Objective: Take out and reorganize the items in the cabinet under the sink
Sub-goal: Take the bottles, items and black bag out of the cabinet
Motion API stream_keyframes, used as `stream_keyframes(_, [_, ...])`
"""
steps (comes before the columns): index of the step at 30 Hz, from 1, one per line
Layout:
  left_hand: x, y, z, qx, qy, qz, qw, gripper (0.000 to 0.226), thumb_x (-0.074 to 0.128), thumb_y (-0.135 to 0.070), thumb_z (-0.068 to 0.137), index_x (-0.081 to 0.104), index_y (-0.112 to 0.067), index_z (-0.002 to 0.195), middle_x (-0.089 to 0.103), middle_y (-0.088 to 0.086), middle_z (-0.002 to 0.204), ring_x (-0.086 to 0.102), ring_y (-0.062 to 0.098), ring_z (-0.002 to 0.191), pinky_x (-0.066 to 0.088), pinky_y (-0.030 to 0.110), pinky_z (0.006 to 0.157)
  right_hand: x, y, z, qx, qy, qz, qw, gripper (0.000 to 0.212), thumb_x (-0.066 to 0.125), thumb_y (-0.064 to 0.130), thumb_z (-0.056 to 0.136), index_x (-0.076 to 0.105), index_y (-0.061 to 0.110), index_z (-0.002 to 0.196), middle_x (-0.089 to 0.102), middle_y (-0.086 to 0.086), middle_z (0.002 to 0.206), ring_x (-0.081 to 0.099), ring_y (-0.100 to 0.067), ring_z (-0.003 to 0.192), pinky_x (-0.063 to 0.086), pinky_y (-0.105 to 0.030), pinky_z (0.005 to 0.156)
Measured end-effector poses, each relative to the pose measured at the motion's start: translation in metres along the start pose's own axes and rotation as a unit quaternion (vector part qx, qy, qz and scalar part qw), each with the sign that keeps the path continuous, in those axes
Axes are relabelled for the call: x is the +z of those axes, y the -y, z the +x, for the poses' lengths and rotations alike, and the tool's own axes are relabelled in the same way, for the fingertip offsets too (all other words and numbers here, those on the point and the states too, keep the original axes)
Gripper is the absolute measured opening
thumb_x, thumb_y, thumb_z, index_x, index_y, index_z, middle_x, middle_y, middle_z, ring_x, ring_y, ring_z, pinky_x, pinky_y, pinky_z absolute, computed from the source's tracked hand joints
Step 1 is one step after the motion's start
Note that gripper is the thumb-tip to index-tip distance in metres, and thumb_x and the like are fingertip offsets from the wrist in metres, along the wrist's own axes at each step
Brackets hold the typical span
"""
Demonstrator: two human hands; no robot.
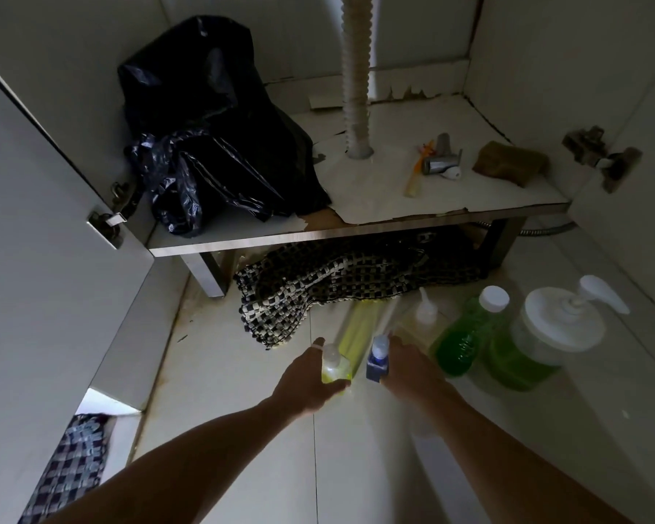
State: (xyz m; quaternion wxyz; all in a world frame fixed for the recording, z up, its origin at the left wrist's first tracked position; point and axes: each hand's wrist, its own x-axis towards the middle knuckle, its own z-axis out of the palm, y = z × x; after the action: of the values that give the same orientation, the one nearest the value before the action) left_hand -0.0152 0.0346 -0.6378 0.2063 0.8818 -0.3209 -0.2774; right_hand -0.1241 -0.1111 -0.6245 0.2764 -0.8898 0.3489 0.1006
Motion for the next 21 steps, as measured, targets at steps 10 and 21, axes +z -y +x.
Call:
stream_keyframes(10, [-0.036,-0.049,-0.014,-0.078,0.202,0.326,0.92,0.059,0.06,-0.043,0.089,0.049,-0.002,0.13,0.053,0.016,0.134,0.054,0.027,0.122,0.046,0.033,0.096,-0.093,0.027,-0.016,-0.013,0.197,-0.087,0.976,0.04,0.067,0.016,0.084,0.057,0.001,0.119,0.072,-0.015,0.086,0.064,-0.018,0.063,0.053,-0.025,0.06])
stream_keyframes(21, [-0.122,-0.172,0.023,0.063,-0.004,0.23,0.971,0.033,0.053,-0.029,0.091,0.051,-0.01,0.064,0.062,0.013,0.066,0.063,0.023,0.06,0.048,0.03,0.055,-0.297,0.029,0.009,-0.115,-0.065,0.015,0.991,0.01,0.065,0.015,0.087,0.067,0.006,0.086,0.066,-0.006,0.075,0.058,-0.011,0.057,0.045,-0.011,0.046])
